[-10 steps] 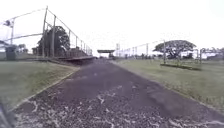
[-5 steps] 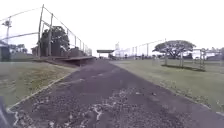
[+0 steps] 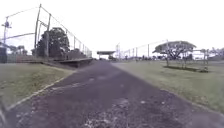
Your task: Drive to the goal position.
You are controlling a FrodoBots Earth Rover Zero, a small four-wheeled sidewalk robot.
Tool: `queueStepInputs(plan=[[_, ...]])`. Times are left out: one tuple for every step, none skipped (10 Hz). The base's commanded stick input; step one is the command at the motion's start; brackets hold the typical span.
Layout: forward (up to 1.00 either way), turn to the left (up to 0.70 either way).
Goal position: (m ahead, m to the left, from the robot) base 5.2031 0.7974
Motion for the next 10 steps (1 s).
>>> queueStepInputs(plan=[[0.70,0.00],[0.70,0.00],[0.70,0.00],[0.70,0.00],[0.70,0.00],[0.70,0.00],[0.70,0.00],[0.70,0.00],[0.70,0.00],[0.70,0.00]])
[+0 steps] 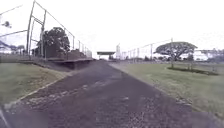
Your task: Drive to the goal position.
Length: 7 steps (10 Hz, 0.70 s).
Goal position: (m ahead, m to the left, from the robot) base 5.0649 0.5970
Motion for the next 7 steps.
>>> queueStepInputs(plan=[[0.70,0.00],[0.70,0.00],[0.70,0.00],[0.70,0.00],[0.70,0.00],[0.70,0.00],[0.70,0.00]])
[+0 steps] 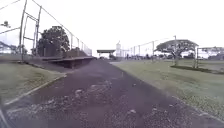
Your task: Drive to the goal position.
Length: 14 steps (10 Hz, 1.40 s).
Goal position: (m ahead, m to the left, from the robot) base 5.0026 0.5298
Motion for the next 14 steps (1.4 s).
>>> queueStepInputs(plan=[[0.70,0.00],[0.70,0.00],[0.70,0.00],[0.70,0.00],[0.70,0.00],[0.70,0.10],[0.70,0.32],[0.70,0.32],[0.70,0.32],[0.70,0.25],[0.70,0.12],[0.70,0.04],[0.70,0.00],[0.70,0.00]])
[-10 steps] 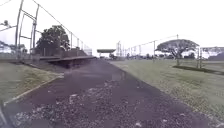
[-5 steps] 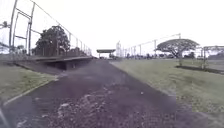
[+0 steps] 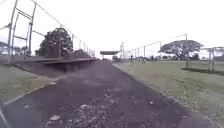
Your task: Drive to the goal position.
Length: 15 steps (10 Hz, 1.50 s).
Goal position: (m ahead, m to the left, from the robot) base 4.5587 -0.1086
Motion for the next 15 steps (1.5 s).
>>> queueStepInputs(plan=[[0.70,0.00],[0.70,0.00],[0.70,0.00],[0.70,0.03],[0.70,0.09],[0.70,0.23],[0.70,0.34],[0.70,0.34],[0.70,0.34],[0.70,0.24],[0.70,0.08],[0.70,0.00],[0.70,0.00],[0.70,0.00],[0.70,0.00]])
